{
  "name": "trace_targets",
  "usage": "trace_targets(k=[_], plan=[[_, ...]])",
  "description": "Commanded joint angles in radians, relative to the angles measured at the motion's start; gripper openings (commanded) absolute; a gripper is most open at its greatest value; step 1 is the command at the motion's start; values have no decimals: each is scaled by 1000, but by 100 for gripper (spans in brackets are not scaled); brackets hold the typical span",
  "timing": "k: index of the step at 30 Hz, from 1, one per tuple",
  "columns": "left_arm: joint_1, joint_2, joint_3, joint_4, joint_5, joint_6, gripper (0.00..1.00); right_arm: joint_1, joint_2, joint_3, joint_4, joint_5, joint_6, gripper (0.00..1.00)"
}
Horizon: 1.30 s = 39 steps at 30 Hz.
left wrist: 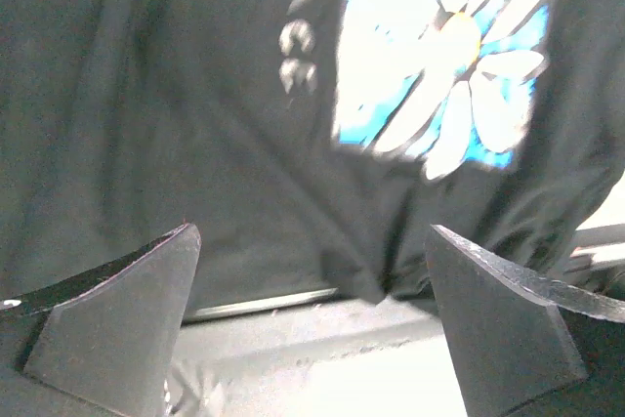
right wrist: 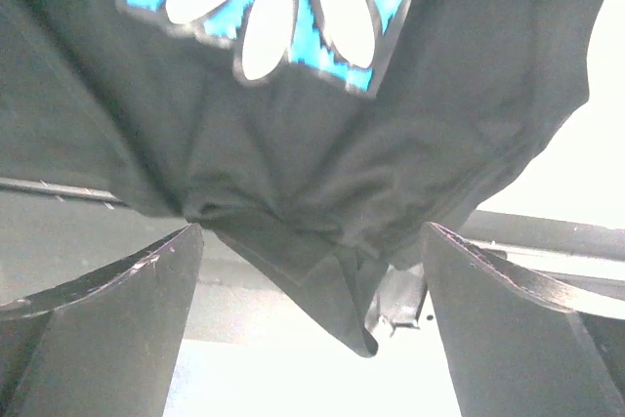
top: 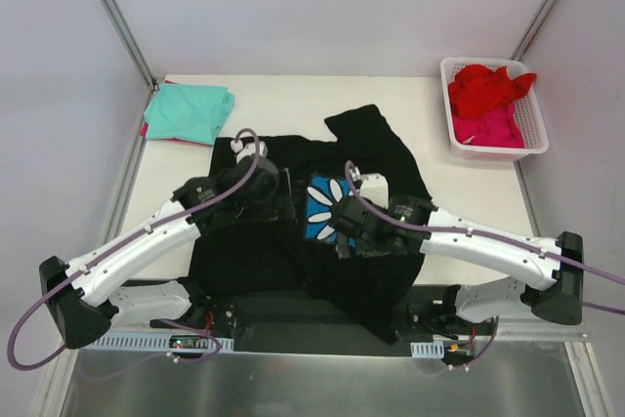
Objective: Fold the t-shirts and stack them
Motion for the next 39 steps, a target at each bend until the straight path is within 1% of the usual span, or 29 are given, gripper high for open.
trace_targets(k=[1, 2, 3, 4, 5, 6, 7, 8, 9, 10, 11, 13, 14, 15, 16, 17, 18, 20, 21, 22, 24, 27, 28, 29, 32, 35, 39], plan=[[5, 134, 229, -72, -117, 114, 99, -103, -13, 144, -106, 99, -144, 96], [16, 156, 257, -71, -122, 140, 99, -167, -19, 156, -92, 103, -172, 96], [25, 177, 296, -57, -134, 153, 99, -205, -33, 159, -45, 100, -205, 96], [54, 216, 310, -43, -148, 166, 99, -245, -61, 155, -8, 94, -282, 96], [71, 231, 317, -24, -144, 200, 99, -335, -73, 132, 37, 59, -325, 96], [89, 243, 314, 40, -145, 217, 99, -388, -81, 121, 122, 30, -362, 96], [121, 260, 304, 77, -145, 234, 99, -438, -82, 115, 162, -1, -395, 96], [147, 269, 291, 126, -138, 277, 99, -533, -75, 98, 249, -65, -472, 96], [175, 276, 263, 171, -121, 295, 99, -581, -66, 93, 287, -100, -495, 96], [204, 300, 255, 246, -69, 312, 99, -621, -50, 92, 327, -137, -530, 96], [274, 317, 251, 272, -52, 335, 99, -687, -9, 90, 389, -207, -573, 96], [327, 378, 260, 324, -29, 357, 99, -745, 54, 119, 428, -272, -604, 97], [362, 403, 267, 337, -13, 376, 99, -787, 86, 135, 449, -351, -626, 98], [379, 426, 284, 351, -10, 387, 99, -802, 161, 170, 454, -367, -634, 99], [393, 476, 294, 372, -3, 398, 99, -828, 192, 187, 466, -401, -650, 99], [407, 504, 306, 377, 5, 413, 99, -842, 230, 208, 482, -470, -660, 99], [440, 529, 333, 382, 39, 416, 99, -854, 287, 224, 491, -492, -669, 99], [474, 590, 353, 400, 62, 423, 99, -899, 347, 277, 503, -579, -677, 99], [512, 605, 364, 411, 112, 420, 99, -913, 394, 293, 511, -599, -687, 99], [532, 631, 370, 418, 131, 418, 99, -940, 415, 323, 516, -628, -696, 99], [578, 651, 383, 450, 154, 423, 99, -966, 448, 343, 516, -648, -704, 99], [608, 702, 424, 443, 178, 444, 99, -1020, 507, 385, 471, -651, -713, 98], [618, 716, 432, 441, 188, 447, 99, -1037, 533, 394, 453, -623, -729, 97], [622, 719, 438, 438, 188, 449, 99, -1043, 542, 405, 421, -603, -735, 97], [626, 719, 438, 438, 189, 443, 99, -1072, 570, 388, 411, -592, -741, 96], [626, 716, 442, 437, 206, 433, 99, -1085, 593, 374, 425, -616, -741, 96], [626, 690, 442, 428, 211, 430, 99, -1086, 629, 397, 424, -661, -736, 96]])
